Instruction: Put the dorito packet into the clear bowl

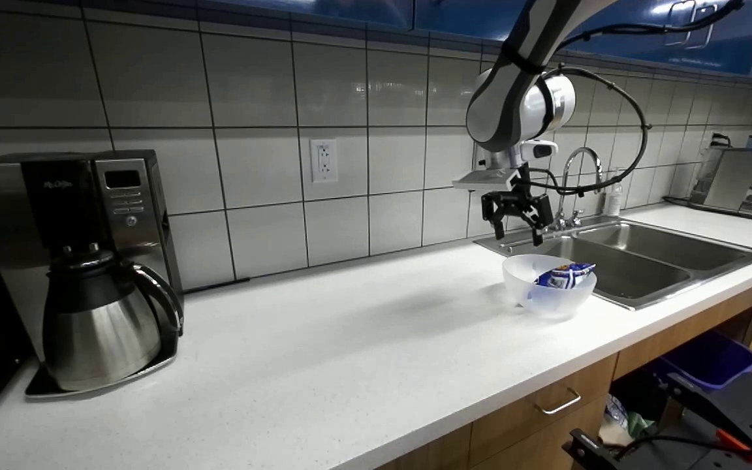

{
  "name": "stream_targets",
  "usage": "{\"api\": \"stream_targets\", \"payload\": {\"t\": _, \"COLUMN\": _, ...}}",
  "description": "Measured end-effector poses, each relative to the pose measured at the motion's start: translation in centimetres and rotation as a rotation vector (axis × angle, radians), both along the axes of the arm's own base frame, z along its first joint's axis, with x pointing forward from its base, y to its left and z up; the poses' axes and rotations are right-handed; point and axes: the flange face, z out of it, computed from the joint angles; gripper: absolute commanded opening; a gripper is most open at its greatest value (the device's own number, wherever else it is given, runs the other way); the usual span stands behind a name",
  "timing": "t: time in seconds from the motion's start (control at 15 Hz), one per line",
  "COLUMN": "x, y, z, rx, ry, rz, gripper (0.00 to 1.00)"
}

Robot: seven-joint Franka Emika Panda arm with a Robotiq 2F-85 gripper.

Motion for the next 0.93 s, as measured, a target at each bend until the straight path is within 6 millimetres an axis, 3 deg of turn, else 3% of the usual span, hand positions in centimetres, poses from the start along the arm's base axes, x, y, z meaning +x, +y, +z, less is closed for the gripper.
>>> {"api": "stream_targets", "payload": {"t": 0.73, "x": -10.5, "y": 9.9, "z": 2.4, "rx": 0.083, "ry": 0.058, "rz": 0.264, "gripper": 1.0}}
{"api": "stream_targets", "payload": {"t": 0.93, "x": -12.3, "y": 11.7, "z": 2.3, "rx": 0.085, "ry": 0.105, "rz": 0.297, "gripper": 1.0}}
